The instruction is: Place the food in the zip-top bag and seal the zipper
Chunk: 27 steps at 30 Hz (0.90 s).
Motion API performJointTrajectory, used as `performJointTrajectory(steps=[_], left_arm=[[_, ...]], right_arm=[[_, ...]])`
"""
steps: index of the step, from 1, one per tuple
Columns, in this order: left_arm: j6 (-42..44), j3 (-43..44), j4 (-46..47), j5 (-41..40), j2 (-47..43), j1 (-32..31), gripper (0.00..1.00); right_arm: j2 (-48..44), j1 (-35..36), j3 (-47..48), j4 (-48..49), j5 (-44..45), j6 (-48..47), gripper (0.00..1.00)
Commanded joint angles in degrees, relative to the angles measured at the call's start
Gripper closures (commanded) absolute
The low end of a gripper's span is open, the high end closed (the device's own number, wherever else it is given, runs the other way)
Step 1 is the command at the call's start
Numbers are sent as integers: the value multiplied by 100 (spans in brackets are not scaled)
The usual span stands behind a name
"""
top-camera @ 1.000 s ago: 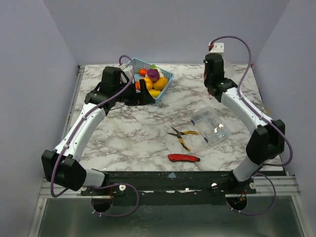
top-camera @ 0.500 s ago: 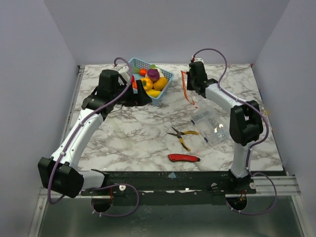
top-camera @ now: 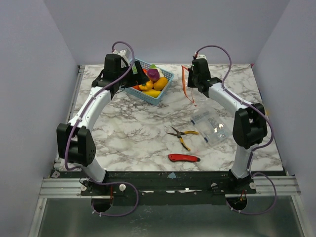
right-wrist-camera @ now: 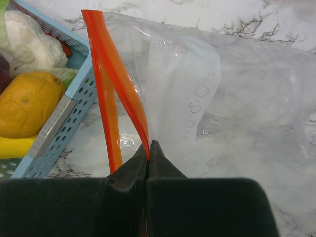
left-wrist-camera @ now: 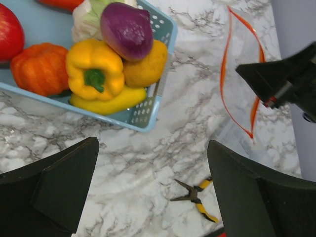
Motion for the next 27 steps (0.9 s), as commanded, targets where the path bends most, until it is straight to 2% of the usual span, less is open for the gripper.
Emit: performJointTrajectory(steps=[1,6,9,14,21,27], left_arm=[[683,801,-84,-328,855,56,3],[1127,2175,-684,-68,1988,51,1],[958,2661,-615,-117,2368,47,2],[496,2868,-5,-307,2737,14,6],[283,3225,137,-301,3215,-194,13],[153,3312,86,-462,3471,-208,13]], right_arm=[[-313,-131,-193,41,-351,206,99],[-378,-212,-315,154,-535,233,99],[-365,-237,-321,163,-616,249,99],[-435,-246,-320,112,-598,242,99],[-660,-251,-257,76,-610,284,99],[-811,-252,-253,45,-576,267,100]])
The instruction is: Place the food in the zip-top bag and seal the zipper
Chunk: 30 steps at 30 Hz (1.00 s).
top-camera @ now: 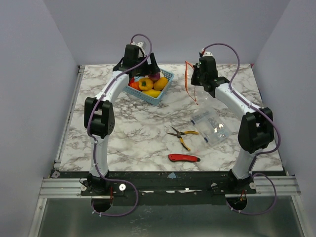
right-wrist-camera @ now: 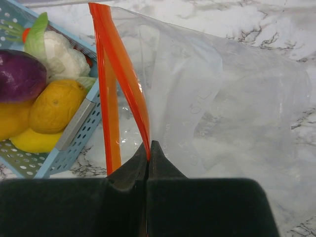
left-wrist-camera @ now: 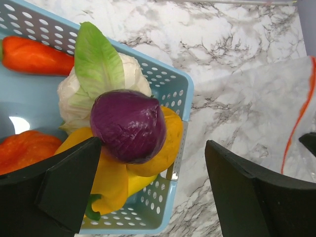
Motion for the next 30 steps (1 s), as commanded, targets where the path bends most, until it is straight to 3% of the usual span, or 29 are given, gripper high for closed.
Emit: performJointTrajectory(steps=[1,20,30], left_arm=[[-127,196,65,-229,237,-7,13],[-544,624,36,21,794,-16,18],[-239,903,-256,-11,747,2,64]], right_arm=[[-270,-37,-18,-12,-83,12,99],[-184,-33,-85,-11,-13,-31,99],[-190,-36,-99,-5,30,-54,99]])
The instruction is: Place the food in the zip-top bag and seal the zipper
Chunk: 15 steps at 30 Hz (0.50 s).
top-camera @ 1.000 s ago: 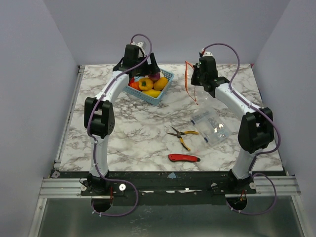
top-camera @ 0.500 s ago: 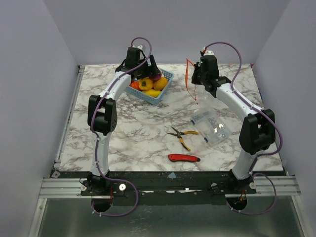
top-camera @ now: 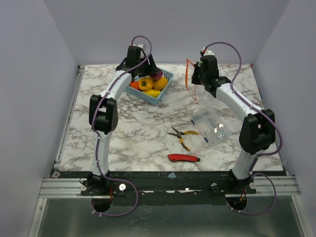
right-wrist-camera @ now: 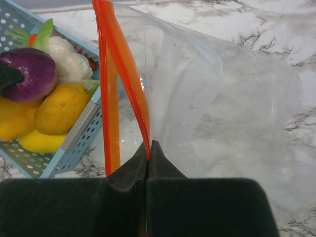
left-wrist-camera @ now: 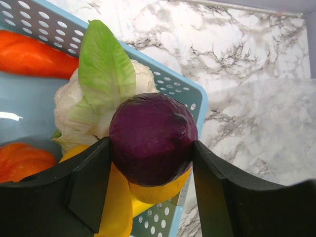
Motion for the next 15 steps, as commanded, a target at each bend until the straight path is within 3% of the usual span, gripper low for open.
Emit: performJointTrajectory(steps=[1,6,15], left_arm=[[230,314,-260,34,-6,22,68],[326,419,-450,118,-131,70,84],[408,419,-1002,524,-815,109,96]], right_arm=[[-41,-31,-98,-4,11,-47,99],[-32,-30,-125,18,3,-49,99],[-50,-32,-133,27,-95,-4,99]])
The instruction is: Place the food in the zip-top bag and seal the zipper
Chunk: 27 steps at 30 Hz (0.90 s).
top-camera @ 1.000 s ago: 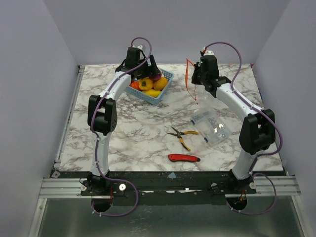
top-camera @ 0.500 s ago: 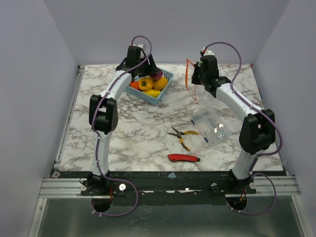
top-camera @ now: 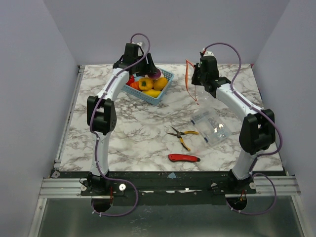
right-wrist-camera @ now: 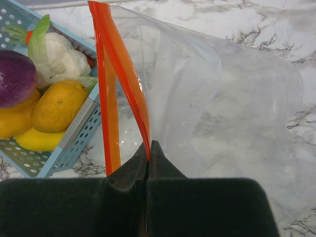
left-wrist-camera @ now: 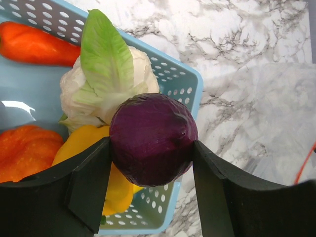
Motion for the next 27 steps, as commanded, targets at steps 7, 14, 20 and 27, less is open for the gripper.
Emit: performJointTrajectory(steps=[7,14,20,27], left_arm=[[-774,-1294,532,1928,-1758,-38,100],[-2377,-2845,3002,2598,-2406,-639,100],[-2750,-2467,3131,2412,-1891,-1007,100],[-2641,-2733,2961,2147,-1690,-1053,100]], right_arm=[[-69,-38,-85,21,-265,108,99],[-175,-31,-131,71,-614,293,99],[-262,-37,-168,124,-1101,503,100],[-534,-30,-242,269,-1472,784,99]])
